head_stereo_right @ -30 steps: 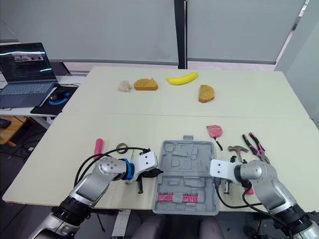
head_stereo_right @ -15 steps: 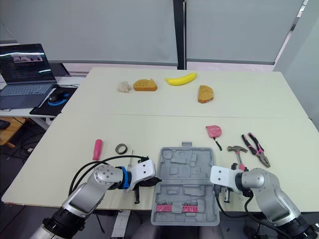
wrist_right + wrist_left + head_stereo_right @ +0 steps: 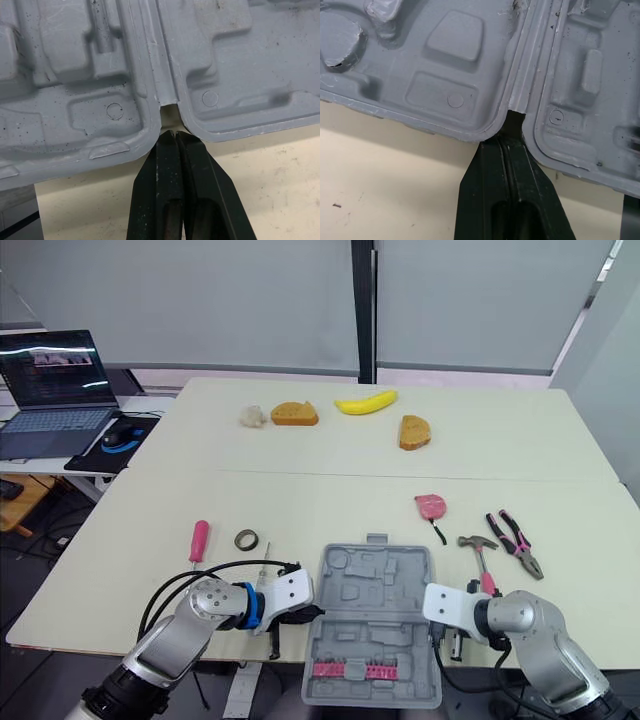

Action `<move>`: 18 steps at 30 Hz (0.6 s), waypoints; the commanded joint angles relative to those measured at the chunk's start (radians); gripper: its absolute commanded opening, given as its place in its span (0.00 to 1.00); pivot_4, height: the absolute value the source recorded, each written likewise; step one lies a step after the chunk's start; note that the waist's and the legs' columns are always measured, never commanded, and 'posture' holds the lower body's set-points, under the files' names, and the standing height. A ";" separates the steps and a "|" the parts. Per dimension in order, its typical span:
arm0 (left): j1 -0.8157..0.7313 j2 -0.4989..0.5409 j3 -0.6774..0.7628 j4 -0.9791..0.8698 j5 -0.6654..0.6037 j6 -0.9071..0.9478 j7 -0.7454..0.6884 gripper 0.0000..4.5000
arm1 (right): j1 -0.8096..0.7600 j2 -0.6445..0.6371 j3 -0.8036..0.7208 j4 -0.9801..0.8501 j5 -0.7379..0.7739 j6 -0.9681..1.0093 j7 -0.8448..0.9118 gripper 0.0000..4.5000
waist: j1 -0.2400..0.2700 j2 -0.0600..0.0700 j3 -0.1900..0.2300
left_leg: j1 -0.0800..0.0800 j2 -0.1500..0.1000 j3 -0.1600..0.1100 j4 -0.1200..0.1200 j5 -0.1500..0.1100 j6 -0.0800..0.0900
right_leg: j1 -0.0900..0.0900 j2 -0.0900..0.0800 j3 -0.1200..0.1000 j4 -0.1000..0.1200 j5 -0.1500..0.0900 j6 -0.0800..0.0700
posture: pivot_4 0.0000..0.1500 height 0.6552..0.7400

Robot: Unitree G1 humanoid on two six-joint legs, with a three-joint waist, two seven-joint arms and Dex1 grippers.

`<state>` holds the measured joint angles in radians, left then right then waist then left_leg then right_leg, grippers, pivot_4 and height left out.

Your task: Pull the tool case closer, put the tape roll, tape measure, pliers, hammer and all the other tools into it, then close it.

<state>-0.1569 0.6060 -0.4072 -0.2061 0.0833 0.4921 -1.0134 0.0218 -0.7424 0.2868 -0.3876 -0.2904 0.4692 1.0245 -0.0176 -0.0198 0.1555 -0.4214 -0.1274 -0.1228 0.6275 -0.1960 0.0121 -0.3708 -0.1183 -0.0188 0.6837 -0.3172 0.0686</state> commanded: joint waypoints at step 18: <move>0.013 0.018 -0.033 0.002 -0.008 -0.019 -0.012 0.00 | 0.023 -0.026 -0.017 0.015 0.055 -0.036 -0.033 0.00 | 0.009 0.000 0.000 | 0.001 0.000 0.000 0.000 -0.001 0.000 | 0.002 0.000 0.000 -0.002 0.000 0.000 | 1.00 1.00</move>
<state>-0.1624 0.6124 -0.4180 -0.2046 0.0817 0.4827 -1.0134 0.0363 -0.7626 0.2691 -0.3783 -0.2518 0.4546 0.9980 -0.0084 -0.0199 0.1553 -0.4200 -0.1272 -0.1229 0.6273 -0.1971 0.0123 -0.3689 -0.1181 -0.0187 0.6819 -0.3171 0.0687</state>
